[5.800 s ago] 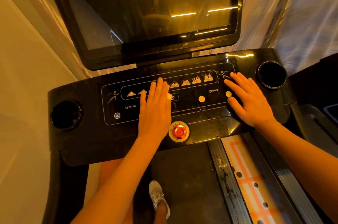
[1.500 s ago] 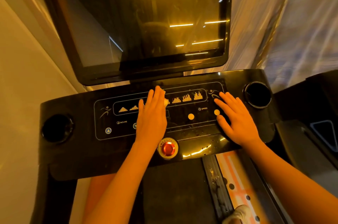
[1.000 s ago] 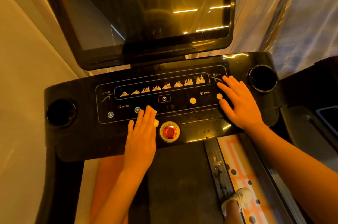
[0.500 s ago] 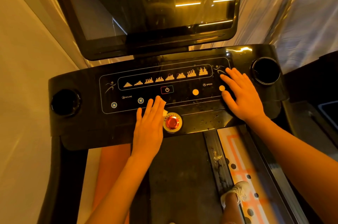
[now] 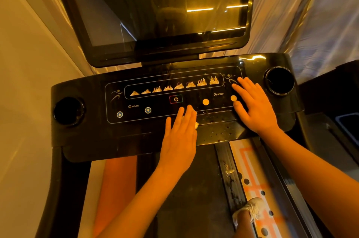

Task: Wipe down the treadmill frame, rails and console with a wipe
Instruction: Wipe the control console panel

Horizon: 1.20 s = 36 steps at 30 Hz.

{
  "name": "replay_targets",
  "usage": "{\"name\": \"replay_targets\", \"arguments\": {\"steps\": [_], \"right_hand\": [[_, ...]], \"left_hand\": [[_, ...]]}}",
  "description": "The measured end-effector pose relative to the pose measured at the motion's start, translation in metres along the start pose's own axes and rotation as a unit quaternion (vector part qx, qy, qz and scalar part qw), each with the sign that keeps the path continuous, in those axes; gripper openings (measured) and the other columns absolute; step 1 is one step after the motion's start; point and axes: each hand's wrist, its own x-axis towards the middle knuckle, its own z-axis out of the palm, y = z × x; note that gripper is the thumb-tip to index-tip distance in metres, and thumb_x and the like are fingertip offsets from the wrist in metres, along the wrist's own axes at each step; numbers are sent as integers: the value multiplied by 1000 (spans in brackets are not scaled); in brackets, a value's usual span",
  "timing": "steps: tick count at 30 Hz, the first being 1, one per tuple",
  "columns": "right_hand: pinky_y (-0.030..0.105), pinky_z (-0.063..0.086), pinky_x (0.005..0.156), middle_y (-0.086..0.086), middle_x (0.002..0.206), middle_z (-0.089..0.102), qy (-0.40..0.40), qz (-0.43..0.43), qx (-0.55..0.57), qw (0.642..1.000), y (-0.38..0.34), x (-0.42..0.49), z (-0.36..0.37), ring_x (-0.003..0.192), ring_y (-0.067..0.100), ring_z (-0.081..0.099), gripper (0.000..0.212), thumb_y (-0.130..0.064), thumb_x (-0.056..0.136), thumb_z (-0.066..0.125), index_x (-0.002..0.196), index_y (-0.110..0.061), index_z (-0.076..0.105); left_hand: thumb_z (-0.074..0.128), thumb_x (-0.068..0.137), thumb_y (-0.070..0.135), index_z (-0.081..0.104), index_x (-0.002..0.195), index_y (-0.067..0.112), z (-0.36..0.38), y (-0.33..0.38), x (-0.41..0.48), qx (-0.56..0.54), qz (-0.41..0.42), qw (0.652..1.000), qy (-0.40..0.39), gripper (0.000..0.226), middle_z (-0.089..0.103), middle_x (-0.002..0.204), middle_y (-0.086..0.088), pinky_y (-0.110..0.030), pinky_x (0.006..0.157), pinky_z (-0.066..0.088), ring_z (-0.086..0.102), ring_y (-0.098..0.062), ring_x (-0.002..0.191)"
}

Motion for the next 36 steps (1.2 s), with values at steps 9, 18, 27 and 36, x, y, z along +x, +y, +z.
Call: {"name": "replay_targets", "arguments": {"steps": [9,18,27,36], "right_hand": [[44,14,127,2,166,31,-2,1,-2,1000,1,1,1,156,19,19,57,-47,104,38,155,-21,41],[44,13,127,2,166,31,-4,1,-9,1000,2,1,3,156,20,20,57,-46,104,38,156,-21,41],[45,14,127,2,166,32,0,0,-8,1000,2,1,3,156,19,20,56,-44,105,40,156,-21,41],[44,14,127,3,166,31,-1,2,-3,1000,-2,0,1,156,21,19,54,-41,105,43,156,-21,41]], "left_hand": [[21,108,48,-12,159,17,-15,4,35,5,-18,1000,-25,69,-21,167,-5,-43,123,-5,-18,-21,154],[23,107,52,-8,161,13,-17,8,63,-13,-46,999,1,74,-19,167,-9,-46,127,0,-15,-25,155],[25,106,54,-9,161,14,-12,13,61,-40,-44,998,16,76,-18,168,-8,-44,125,-2,-16,-24,155],[29,108,45,3,162,10,-35,5,124,-37,-52,996,60,70,-6,170,-12,-47,127,5,-5,-28,156]]}}
